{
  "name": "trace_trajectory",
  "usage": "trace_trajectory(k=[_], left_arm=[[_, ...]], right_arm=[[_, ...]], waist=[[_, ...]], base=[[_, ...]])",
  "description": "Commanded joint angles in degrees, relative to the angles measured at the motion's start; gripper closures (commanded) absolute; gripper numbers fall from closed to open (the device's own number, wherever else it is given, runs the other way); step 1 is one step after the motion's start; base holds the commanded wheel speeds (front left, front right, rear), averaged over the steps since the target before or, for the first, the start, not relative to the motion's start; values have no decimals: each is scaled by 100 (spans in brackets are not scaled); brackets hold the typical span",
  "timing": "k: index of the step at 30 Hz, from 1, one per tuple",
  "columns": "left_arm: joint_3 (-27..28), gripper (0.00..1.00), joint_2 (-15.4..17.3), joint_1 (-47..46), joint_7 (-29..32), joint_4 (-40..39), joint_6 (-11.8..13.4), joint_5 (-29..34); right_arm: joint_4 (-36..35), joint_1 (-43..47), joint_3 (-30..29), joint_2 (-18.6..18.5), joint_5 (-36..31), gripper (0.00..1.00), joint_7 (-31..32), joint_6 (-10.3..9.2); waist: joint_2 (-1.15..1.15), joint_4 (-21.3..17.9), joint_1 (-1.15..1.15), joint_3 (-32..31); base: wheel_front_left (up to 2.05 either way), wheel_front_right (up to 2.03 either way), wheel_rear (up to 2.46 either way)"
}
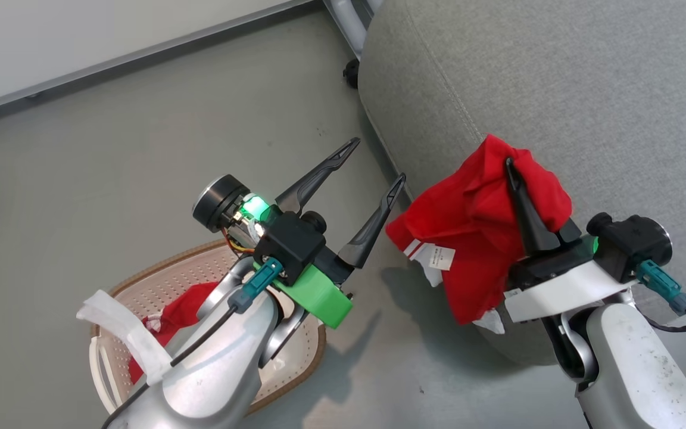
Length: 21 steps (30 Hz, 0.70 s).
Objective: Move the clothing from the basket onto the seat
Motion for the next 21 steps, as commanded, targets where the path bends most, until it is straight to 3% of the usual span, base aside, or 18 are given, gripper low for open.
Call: trace_trajectory(k=[1,10,21], left_arm=[[8,0,39,-99,2,11,-10,-19],[46,0,100,-81,2,26,-10,-20],[0,0,246,-272,3,-64,-10,110]], right_arm=[[-40,46,-47,14,-34,100,-23,-6],[-149,-354,-324,-34,-89,100,-23,-6],[-247,-2093,-964,-463,-170,100,-23,-6]], waist=[[38,-83,0,85],[38,-112,0,241],[38,-42,0,922]], base=[[0,0,0],[0,0,0],[0,0,0]])
